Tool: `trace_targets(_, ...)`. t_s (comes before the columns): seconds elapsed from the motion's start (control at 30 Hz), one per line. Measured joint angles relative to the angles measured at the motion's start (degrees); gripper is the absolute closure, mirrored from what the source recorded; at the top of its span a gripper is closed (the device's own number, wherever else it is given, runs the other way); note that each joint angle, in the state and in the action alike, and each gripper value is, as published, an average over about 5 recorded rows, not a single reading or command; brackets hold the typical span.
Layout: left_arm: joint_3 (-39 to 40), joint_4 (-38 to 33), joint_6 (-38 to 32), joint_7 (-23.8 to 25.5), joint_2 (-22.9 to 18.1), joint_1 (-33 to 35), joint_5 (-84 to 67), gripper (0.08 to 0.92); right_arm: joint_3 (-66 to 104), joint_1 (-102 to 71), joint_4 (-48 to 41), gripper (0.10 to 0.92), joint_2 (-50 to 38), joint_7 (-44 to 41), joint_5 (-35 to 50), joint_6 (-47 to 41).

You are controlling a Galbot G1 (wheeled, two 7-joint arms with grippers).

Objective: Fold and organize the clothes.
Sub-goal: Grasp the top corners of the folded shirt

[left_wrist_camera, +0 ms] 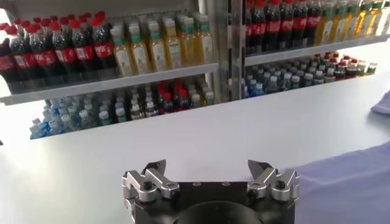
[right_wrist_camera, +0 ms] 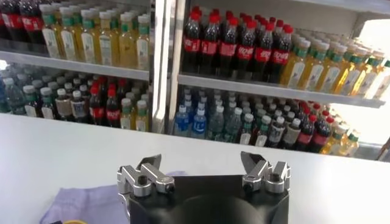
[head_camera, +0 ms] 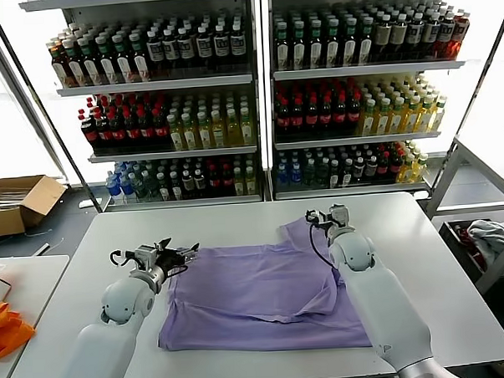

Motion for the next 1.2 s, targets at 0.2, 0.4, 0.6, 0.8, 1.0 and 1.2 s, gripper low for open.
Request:
trace_targets(0.2, -0.12, 0.37, 0.29, -0.12, 0.1, 0.34, -0.23, 0.177, 0.12, 0.1, -1.61, 0.203, 1.33, 0.13, -0.51, 0.13)
trace_targets(0.4, -0.33, 0.72, 0.39, -0.12, 0.28, 0.93, -0.41, 0.177, 0.42, 0.0, -3.17, 0.203, 2.27, 0.19, -0.99, 0.35)
trace_targets(0.6, -0.34, 1.89, 0.36, -0.15, 0.04, 0.78, -0.53, 0.177, 0.56, -0.48, -3.78, 0.203, 2.88, 0.29, -1.37, 0.69)
trace_targets(0.8, -0.18, 2.34, 0.36, -0.28, -0.09, 1.14, -0.63, 0.177, 0.63, -1.47, -3.54, 0.254, 3.1, 0.62, -1.36, 0.75)
trace_targets(1.0, -0.07, 1.87, 0.44, 0.05, -0.05, 2.09, -0.83, 0.294, 0.53, -2.78, -2.19, 0.422, 2.68, 1.0, -1.31, 0.27)
trace_targets(1.2, 0.02, 1.14, 0.44, 0.41, -0.31, 2.95, -0.85, 0.467, 0.18, -4.06, -0.23, 0.596, 1.87, 1.31, -1.25, -0.4)
